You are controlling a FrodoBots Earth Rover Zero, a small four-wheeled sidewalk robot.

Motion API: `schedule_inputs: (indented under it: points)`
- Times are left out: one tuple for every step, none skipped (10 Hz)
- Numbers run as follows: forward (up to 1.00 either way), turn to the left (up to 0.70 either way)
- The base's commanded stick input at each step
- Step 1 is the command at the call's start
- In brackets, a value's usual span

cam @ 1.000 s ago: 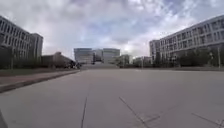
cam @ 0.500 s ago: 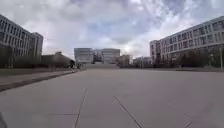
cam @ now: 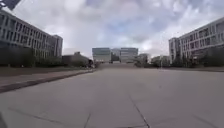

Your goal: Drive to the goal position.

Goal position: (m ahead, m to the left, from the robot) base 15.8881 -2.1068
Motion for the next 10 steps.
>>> schedule_inputs:
  points:
    - [0.70,0.00]
    - [0.70,0.00]
    - [0.70,0.00]
    - [0.70,0.00]
    - [0.70,0.00]
    - [0.70,0.00]
    - [0.70,0.00]
    - [0.70,0.00]
    - [0.70,0.00]
    - [0.70,0.00]
